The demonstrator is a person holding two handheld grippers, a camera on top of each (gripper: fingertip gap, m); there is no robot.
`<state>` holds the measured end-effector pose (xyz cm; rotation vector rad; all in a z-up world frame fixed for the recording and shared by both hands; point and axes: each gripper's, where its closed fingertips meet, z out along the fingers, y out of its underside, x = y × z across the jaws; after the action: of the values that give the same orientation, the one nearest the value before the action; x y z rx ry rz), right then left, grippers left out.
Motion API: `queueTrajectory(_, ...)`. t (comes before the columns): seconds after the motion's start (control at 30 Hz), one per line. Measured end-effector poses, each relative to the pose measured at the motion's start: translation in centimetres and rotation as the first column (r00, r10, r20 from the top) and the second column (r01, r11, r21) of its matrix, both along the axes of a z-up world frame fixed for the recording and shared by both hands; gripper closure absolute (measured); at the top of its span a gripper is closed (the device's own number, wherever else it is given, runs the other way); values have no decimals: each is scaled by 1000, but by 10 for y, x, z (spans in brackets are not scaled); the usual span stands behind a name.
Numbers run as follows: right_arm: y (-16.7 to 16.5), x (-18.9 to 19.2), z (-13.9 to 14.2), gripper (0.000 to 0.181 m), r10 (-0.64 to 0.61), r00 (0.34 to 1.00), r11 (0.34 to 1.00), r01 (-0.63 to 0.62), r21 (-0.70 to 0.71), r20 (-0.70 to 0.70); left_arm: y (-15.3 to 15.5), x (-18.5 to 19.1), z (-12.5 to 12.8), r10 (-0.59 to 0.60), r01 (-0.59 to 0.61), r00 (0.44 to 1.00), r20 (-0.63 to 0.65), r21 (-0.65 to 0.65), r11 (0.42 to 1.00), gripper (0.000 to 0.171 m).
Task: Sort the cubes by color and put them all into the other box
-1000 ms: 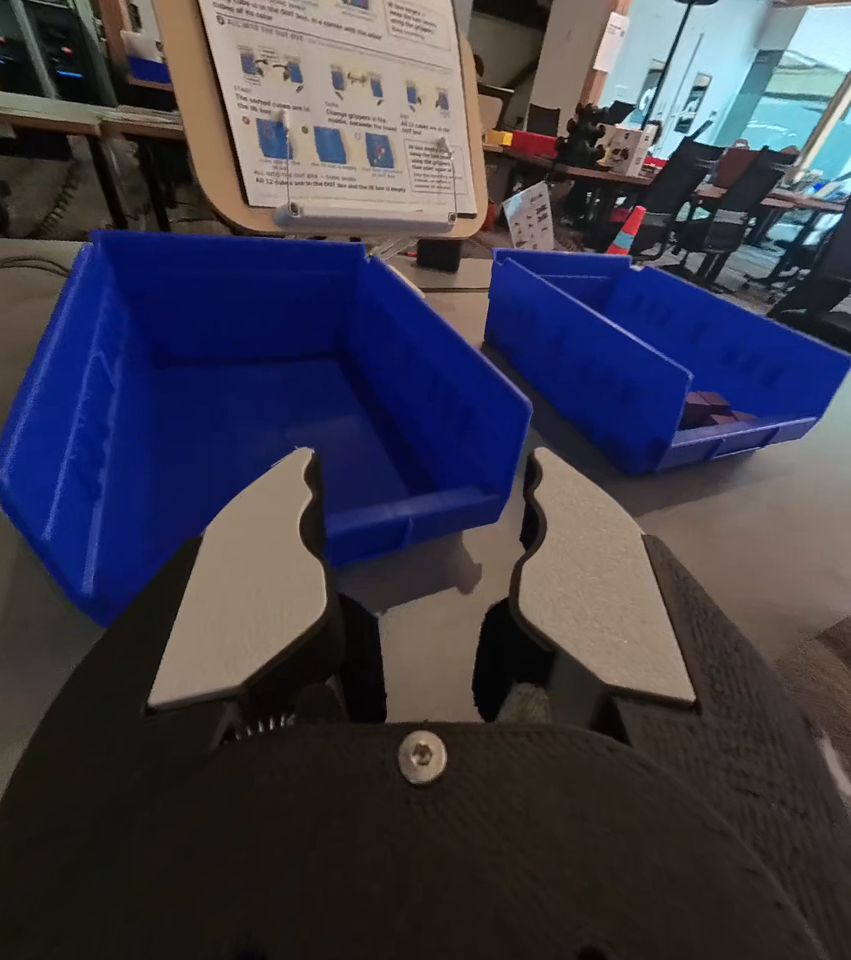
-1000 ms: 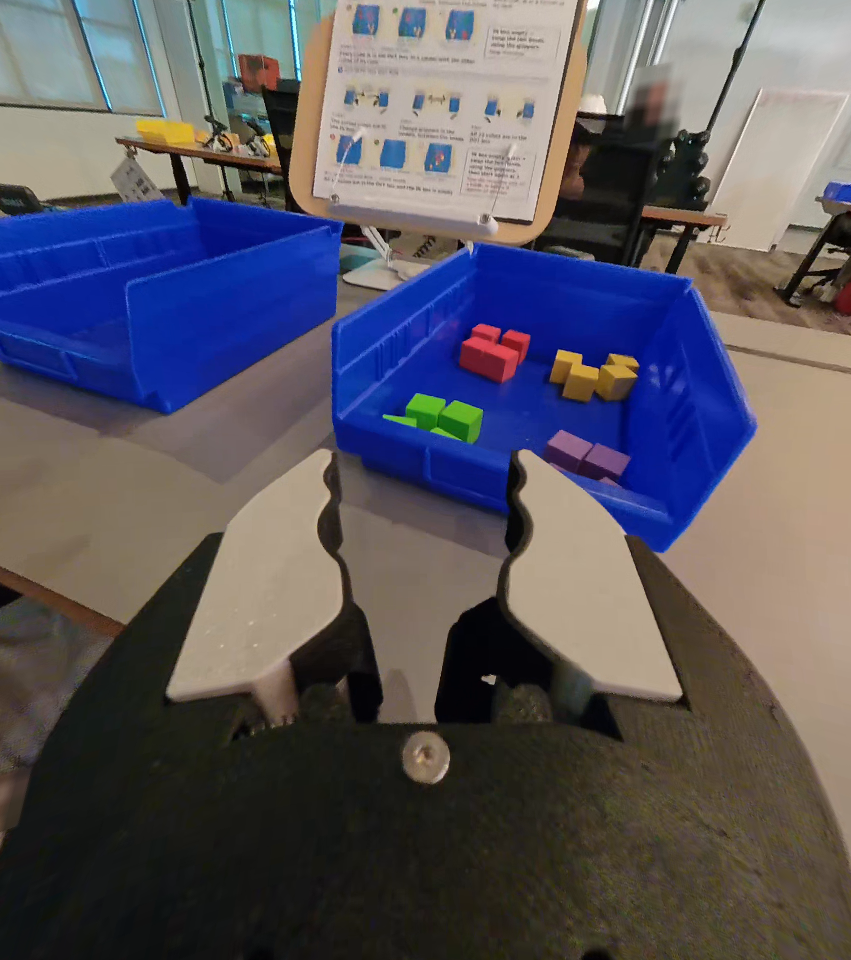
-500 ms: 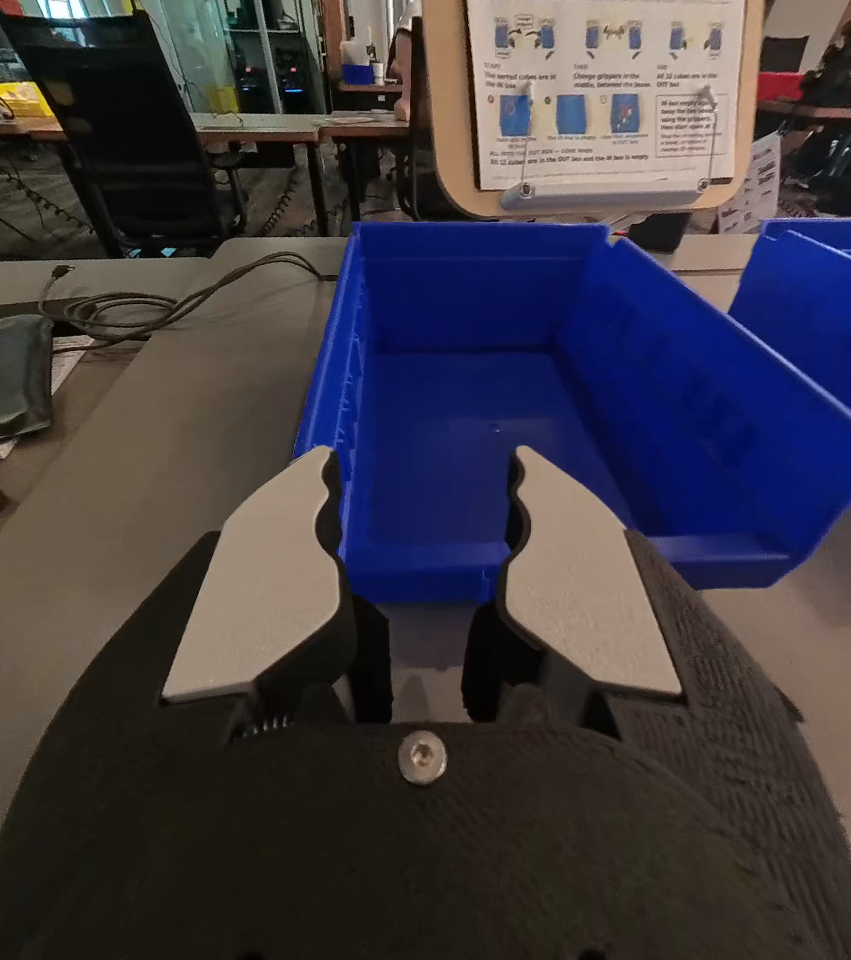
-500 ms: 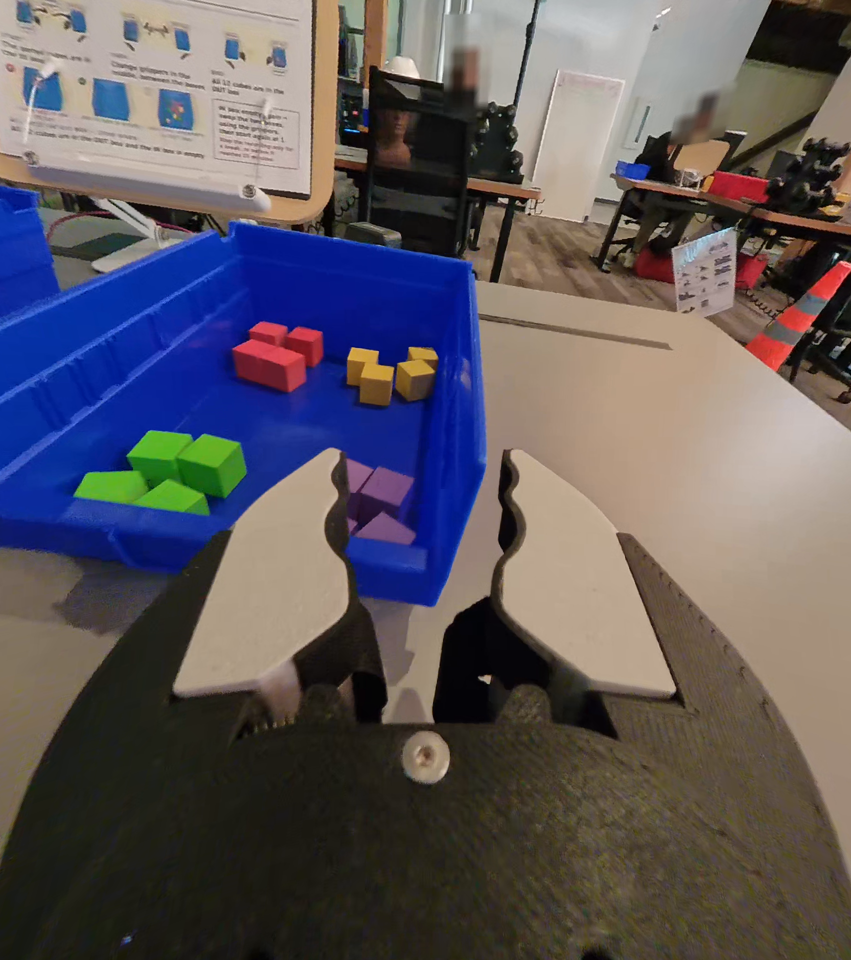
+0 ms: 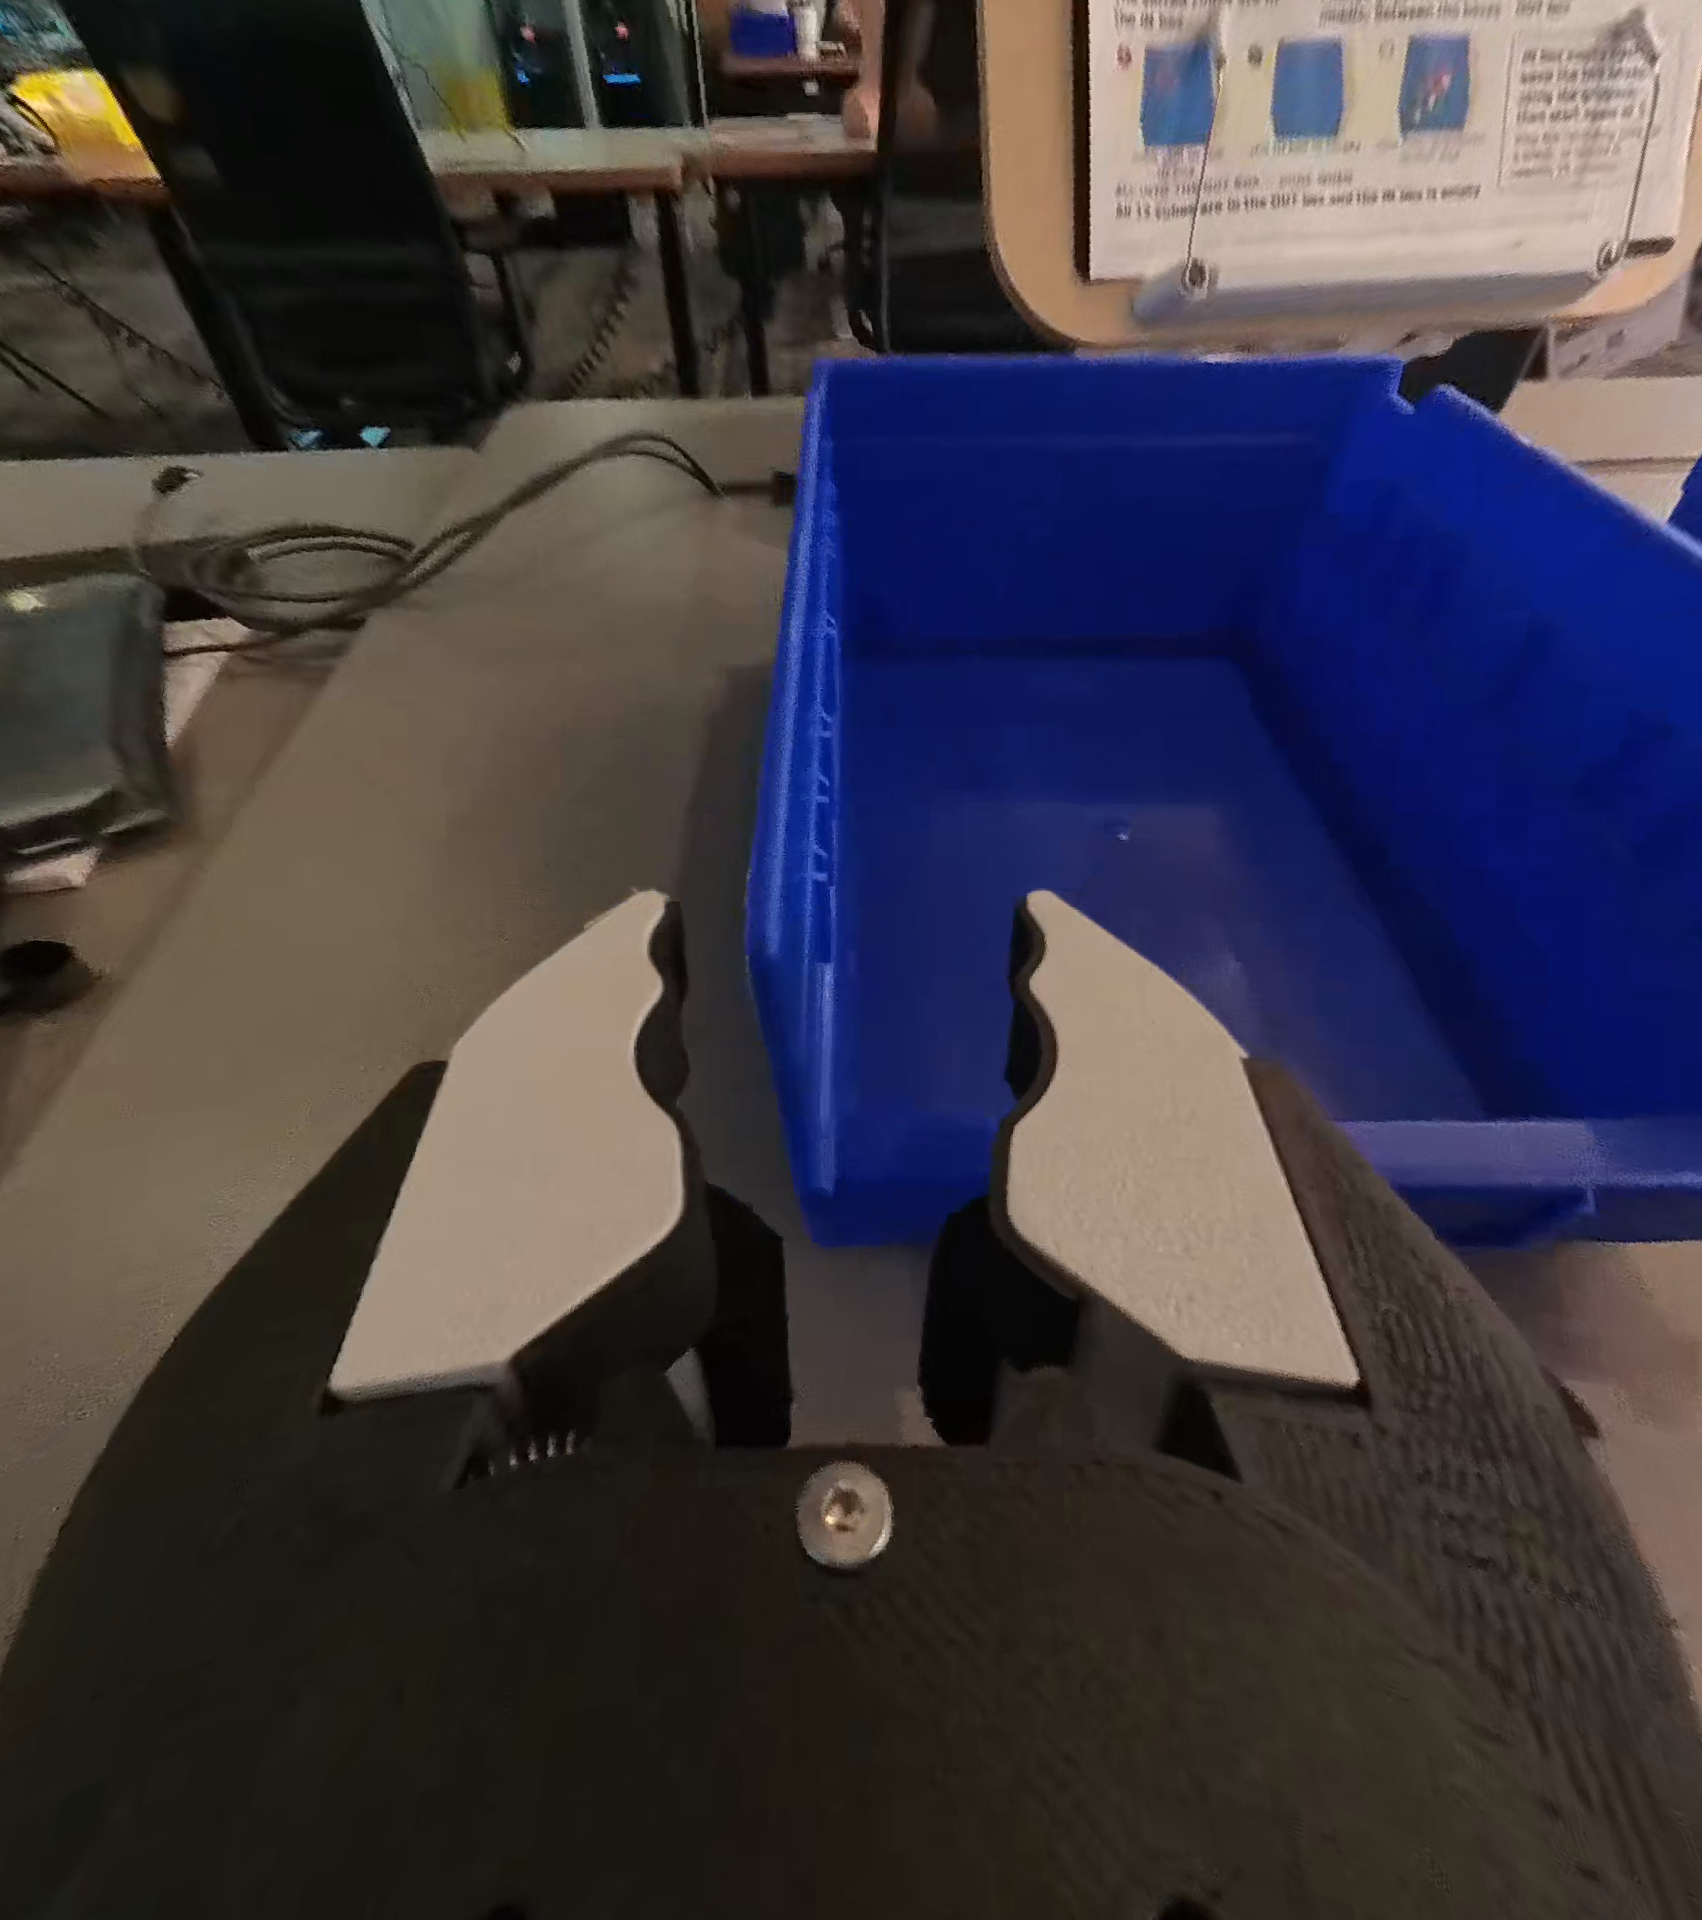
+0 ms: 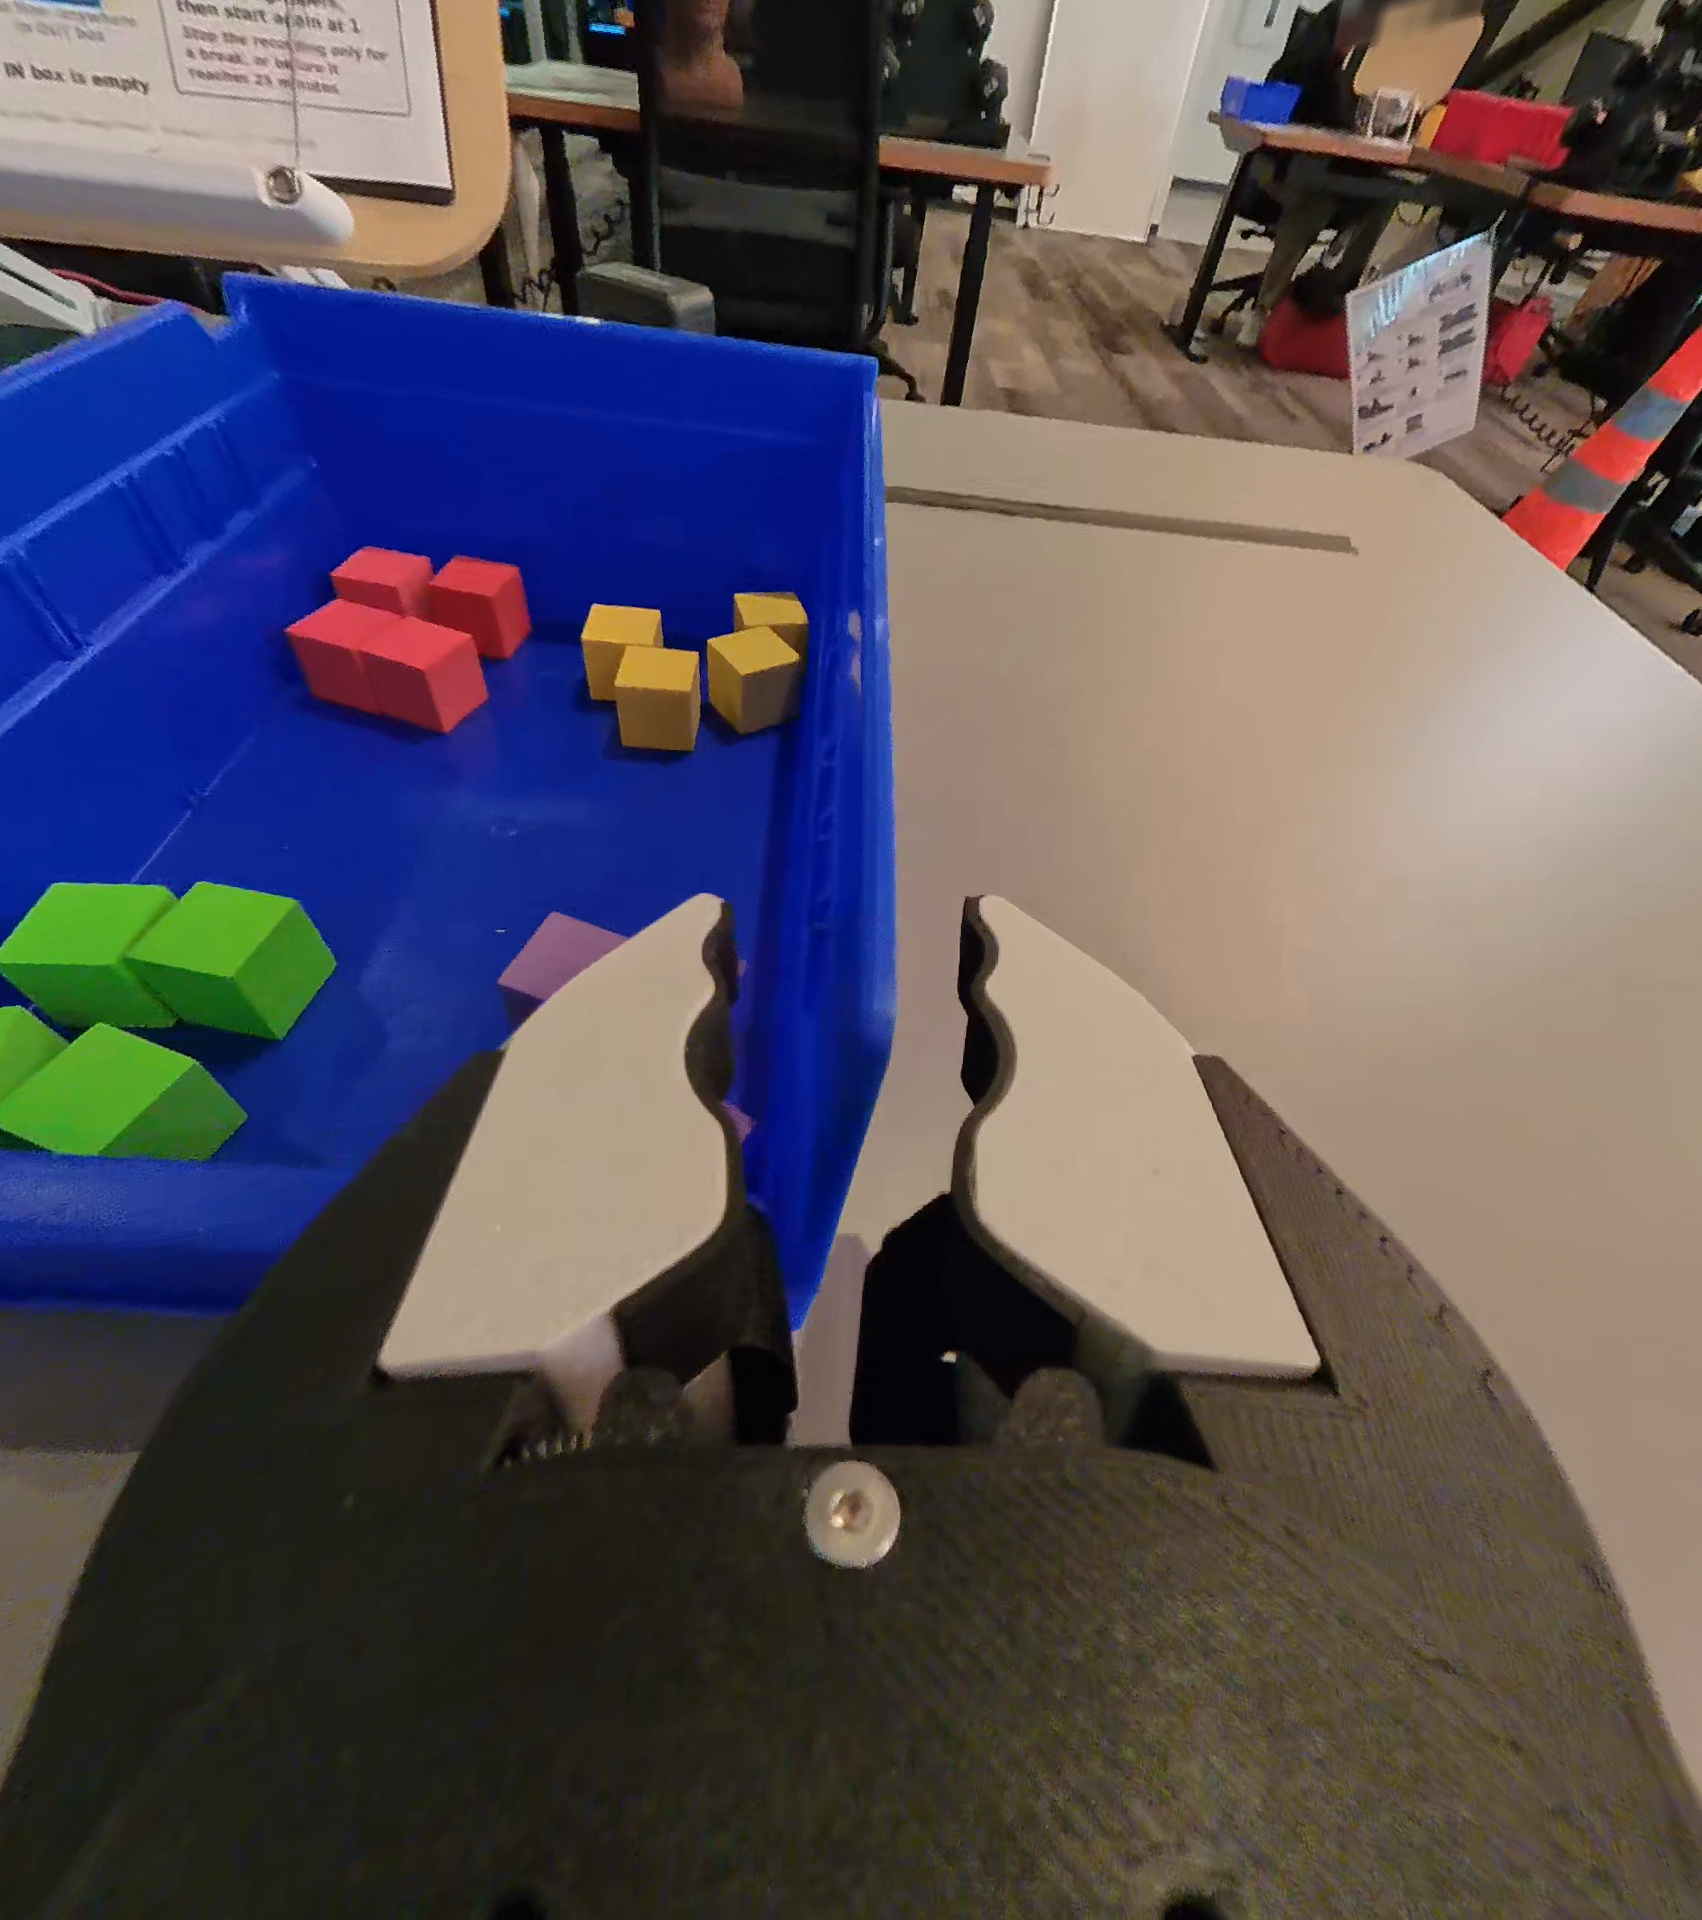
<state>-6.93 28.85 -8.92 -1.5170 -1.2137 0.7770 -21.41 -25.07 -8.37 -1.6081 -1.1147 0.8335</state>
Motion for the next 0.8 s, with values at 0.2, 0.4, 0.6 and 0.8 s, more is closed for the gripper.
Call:
queueTrajectory(0.2,4,-5,-6,161,12,1000,999,-11,-37,18,2,-13,-9,-25,26,998,58,-15,1000,158)
queueTrajectory(0.4,-2,-8,-7,174,56,998,998,-55,-16,30,0,-16,-9,-28,28,997,79,0,1000,165)
queueTrajectory(0.6,-8,-7,-6,174,110,993,994,-110,-8,38,-1,-3,-10,-25,27,994,110,-20,999,166)
queueTrajectory(0.8,-11,-10,-7,174,217,975,976,-217,-4,49,-6,23,-10,5,0,992,126,-40,999,167)
